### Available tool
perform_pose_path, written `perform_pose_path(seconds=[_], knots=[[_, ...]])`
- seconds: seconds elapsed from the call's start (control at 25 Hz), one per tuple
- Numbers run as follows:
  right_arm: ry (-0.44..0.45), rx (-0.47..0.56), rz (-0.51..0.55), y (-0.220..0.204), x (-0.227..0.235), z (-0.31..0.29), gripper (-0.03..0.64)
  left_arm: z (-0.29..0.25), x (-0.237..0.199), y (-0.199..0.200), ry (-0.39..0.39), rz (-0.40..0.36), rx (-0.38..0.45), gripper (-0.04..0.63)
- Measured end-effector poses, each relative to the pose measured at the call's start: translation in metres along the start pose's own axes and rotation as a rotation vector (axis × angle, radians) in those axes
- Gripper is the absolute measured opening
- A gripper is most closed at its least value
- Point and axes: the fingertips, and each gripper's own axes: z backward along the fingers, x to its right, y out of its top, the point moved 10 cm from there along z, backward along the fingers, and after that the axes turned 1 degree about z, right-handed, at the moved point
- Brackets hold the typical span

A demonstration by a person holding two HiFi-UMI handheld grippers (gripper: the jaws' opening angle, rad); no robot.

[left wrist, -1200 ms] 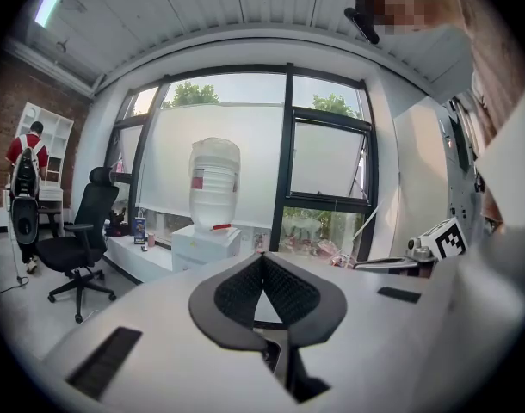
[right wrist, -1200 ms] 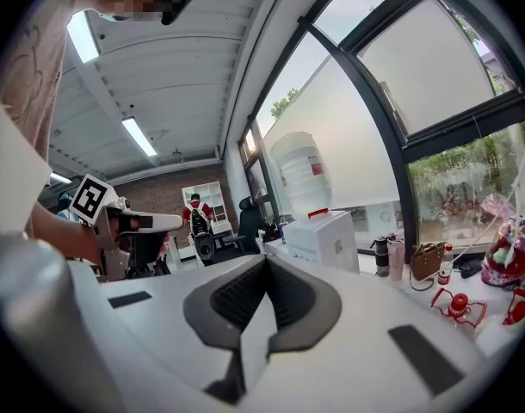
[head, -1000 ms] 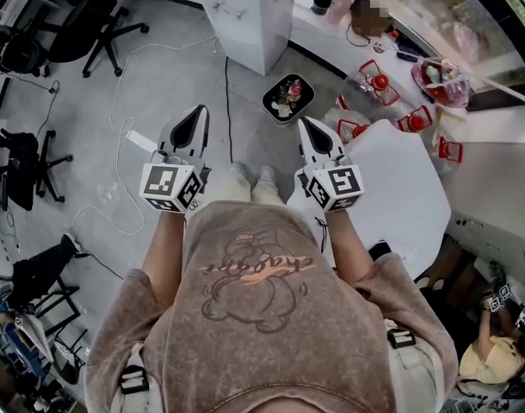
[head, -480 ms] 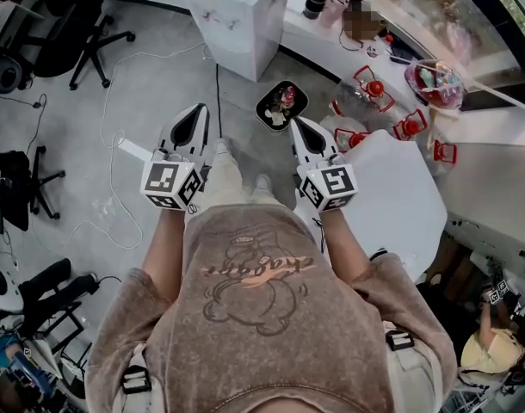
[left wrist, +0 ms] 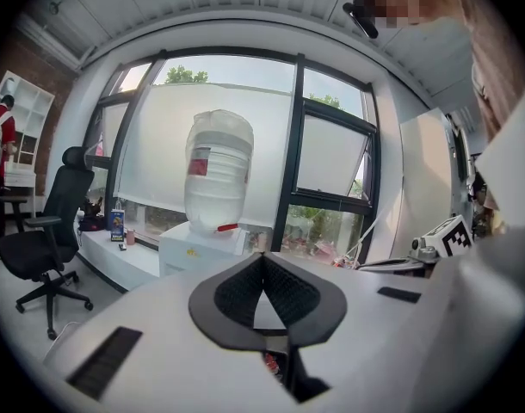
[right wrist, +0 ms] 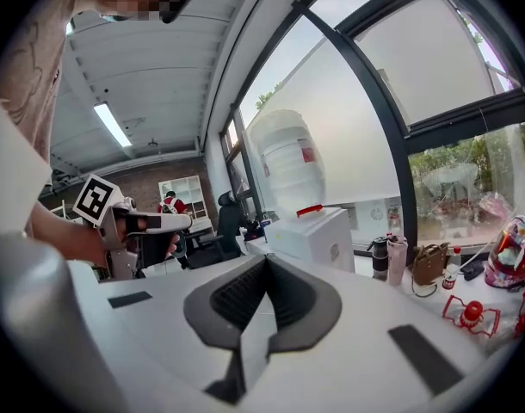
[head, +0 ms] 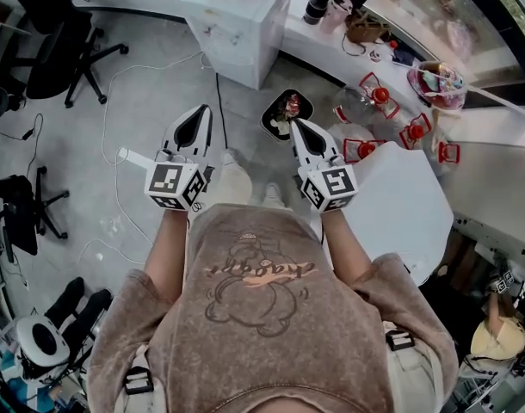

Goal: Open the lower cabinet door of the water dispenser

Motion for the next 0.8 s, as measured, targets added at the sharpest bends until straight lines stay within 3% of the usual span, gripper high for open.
perform_pose_path(seconds=[0.44, 0.8], knots=[[-0.040, -0.008, 0.006, -0.011, 0.000, -0.085, 0.006, -0.056, -0.076, -0.004, -0.104, -0.016, -0.017, 0.012], [-0.135, -0.010, 0.005, -0.034, 0.008, -0.130, 0.006, -0.093, -0.125, -0.034, -0.161, -0.017, -0.026, 0.012]])
